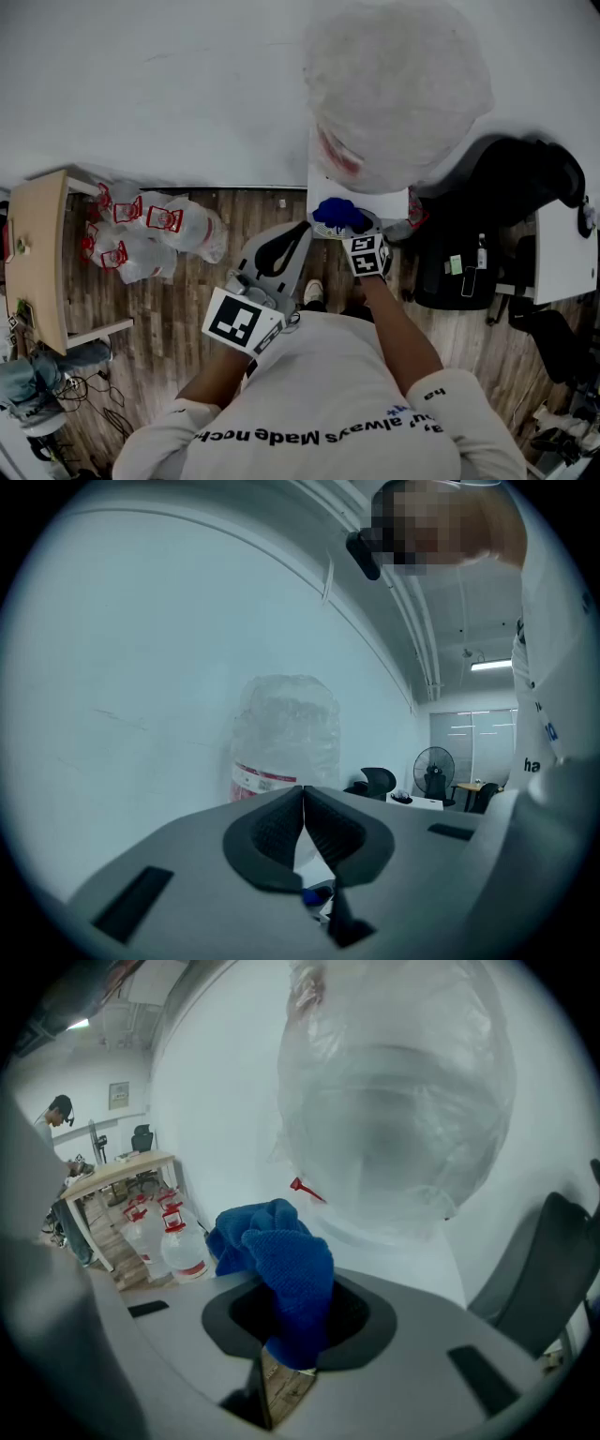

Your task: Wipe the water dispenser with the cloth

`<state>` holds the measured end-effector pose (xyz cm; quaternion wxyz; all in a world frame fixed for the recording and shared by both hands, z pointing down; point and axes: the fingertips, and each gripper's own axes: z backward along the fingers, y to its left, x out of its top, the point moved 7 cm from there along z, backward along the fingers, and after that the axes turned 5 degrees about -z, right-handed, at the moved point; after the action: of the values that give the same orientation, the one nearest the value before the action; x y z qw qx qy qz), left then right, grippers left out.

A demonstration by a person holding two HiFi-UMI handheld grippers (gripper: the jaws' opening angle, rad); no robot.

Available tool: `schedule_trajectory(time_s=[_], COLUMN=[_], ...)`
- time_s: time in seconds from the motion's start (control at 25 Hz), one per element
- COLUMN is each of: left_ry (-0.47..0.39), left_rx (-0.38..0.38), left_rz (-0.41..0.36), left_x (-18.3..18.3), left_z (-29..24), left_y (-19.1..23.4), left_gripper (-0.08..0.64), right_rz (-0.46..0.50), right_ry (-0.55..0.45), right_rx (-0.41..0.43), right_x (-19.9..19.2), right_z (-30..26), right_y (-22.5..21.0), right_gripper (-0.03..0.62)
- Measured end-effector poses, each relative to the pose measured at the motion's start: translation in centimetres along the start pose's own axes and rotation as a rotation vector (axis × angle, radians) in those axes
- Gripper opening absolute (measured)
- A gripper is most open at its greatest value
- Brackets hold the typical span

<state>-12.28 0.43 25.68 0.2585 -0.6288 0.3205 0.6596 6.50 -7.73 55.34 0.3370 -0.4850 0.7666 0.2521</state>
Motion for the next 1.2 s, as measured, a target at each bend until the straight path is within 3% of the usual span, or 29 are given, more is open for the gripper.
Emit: schedule_trajectory(time_s=[0.12, 0.32, 0.72, 1.2], left_ry=[-0.002, -0.004, -0.001, 0.008], left_rx=[-0.002, -0.004, -0.018, -0.001], left_rz=[-0.003, -0.001, 0.0, 0.003], left_x=[0.1, 0.1, 0.1, 0.1], left_z=[-0.1, -0.3, -0.7, -1.0], left_y=[0.0, -0.1, -0.3, 0.0], left_gripper=[0.02, 0.02, 0.02, 0.02], right_rz=[-0.051, -0.102, -0.197, -0.077], right_ry=[-0.021, -0.105, -0.101, -0.026], right_rx=[0.016, -0.046, -0.165, -0.131], right_x=[0.4, 0.8, 1.1, 1.2], right_z=[0.5, 2.0, 1.0, -1.8], right_y=[-0.3, -3.0, -10.4, -11.7], right_gripper=[0.097, 0.098, 0.097, 0.095])
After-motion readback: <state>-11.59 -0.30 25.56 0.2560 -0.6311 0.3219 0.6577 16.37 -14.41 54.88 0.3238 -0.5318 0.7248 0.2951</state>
